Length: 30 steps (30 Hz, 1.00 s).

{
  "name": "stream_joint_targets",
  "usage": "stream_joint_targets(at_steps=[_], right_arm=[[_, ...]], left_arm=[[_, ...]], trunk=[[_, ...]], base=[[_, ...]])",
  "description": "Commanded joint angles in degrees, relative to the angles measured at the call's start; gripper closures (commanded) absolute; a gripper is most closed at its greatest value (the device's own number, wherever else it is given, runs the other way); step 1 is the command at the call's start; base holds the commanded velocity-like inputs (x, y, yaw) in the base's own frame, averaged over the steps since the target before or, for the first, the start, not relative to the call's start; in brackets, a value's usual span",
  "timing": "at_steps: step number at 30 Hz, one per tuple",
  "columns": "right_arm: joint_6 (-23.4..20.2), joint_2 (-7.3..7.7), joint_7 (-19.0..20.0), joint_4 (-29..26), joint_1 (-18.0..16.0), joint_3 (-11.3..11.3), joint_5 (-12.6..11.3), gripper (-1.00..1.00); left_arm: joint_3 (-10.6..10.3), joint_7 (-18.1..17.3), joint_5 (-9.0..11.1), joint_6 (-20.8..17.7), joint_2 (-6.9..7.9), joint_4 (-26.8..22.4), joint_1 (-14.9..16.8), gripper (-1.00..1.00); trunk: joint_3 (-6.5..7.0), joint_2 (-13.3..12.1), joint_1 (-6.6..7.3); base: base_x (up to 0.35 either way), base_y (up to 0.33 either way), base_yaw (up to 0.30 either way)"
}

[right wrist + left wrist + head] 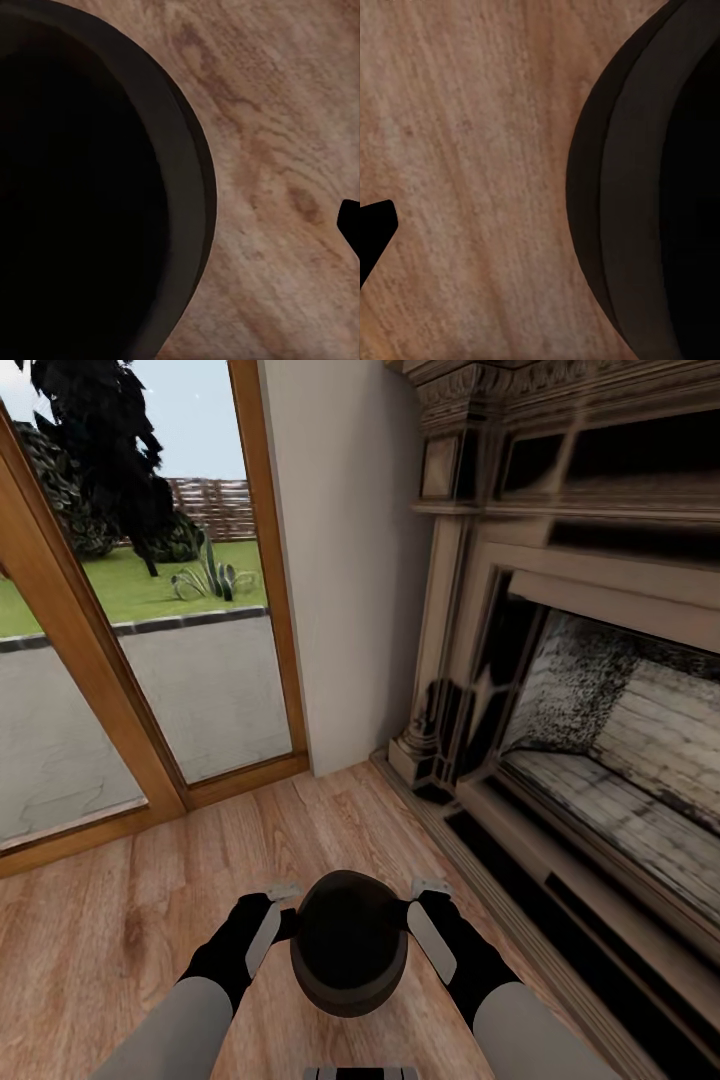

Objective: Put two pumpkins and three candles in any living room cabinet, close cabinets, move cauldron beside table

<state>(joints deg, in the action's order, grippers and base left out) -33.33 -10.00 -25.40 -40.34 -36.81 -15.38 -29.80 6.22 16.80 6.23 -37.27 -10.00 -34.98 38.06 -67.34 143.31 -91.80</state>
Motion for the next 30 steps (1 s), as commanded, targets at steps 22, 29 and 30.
stream_joint_targets(at_steps=[22, 29, 30], right_arm=[[-0.07, 0.0, 0.0, 1.32, -0.01, 0.0, 0.0, -1.0], [-0.07, 0.0, 0.0, 1.39, -0.01, 0.0, -0.07, -1.0], [-0.07, 0.0, 0.0, 1.41, -0.01, 0.0, -0.06, -1.0]], left_arm=[[-0.07, -0.02, 0.01, 0.09, 0.0, 0.0, 0.0, -1.0], [-0.08, -0.02, 0.01, 0.09, 0.0, 0.0, 0.0, -1.0], [-0.08, -0.02, 0.01, 0.09, 0.0, 0.0, 0.0, -1.0]], trunk=[[-2.44, 0.15, -0.28], [-2.44, 0.15, -0.28], [-2.44, 0.15, -0.28]], base=[[0.0, 0.0, 0.0], [0.0, 0.0, 0.0], [0.0, 0.0, 0.0]])
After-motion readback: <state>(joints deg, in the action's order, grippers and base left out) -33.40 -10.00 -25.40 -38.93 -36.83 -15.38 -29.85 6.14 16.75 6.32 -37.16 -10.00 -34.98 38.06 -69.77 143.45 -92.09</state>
